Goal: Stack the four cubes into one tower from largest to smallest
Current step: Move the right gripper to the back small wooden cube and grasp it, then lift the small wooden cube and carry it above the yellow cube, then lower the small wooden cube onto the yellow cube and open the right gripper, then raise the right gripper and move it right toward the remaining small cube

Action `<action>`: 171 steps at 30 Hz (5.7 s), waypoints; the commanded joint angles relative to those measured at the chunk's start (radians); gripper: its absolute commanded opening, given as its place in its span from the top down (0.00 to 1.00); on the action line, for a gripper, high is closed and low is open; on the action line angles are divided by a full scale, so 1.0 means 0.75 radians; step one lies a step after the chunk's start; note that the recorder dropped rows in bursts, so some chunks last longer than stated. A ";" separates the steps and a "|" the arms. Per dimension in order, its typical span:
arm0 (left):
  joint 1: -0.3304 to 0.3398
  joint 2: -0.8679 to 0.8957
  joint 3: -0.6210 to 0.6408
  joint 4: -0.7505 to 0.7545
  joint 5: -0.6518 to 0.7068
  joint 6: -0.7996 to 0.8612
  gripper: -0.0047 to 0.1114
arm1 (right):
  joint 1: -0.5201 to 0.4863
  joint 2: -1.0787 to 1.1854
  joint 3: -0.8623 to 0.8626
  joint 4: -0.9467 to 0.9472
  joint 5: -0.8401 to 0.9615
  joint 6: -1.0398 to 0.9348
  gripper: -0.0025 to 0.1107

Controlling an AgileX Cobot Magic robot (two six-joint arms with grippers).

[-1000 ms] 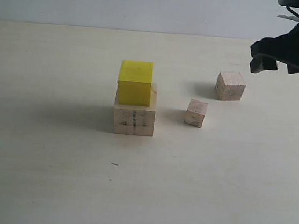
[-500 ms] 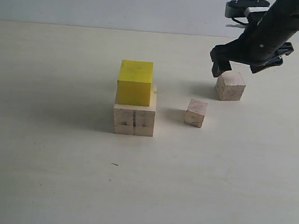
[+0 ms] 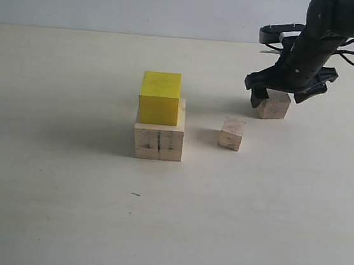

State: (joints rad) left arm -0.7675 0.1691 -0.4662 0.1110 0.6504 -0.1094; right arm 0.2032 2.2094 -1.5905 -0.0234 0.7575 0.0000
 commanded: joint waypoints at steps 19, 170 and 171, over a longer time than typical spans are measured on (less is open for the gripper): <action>0.001 -0.008 0.004 0.011 -0.025 0.001 0.15 | 0.009 -0.283 -0.015 0.075 0.172 0.071 0.98; 0.001 -0.008 0.004 0.016 -0.005 0.000 0.15 | 0.676 -0.467 -0.428 -0.295 0.618 0.674 0.10; 0.001 -0.008 0.004 0.016 -0.005 0.000 0.15 | 0.657 -0.473 -0.426 -0.286 0.618 0.659 0.11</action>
State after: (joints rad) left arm -0.7675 0.1691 -0.4662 0.1169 0.6543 -0.1078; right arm 0.7371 1.8766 -1.9128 -0.2636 1.2265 0.5505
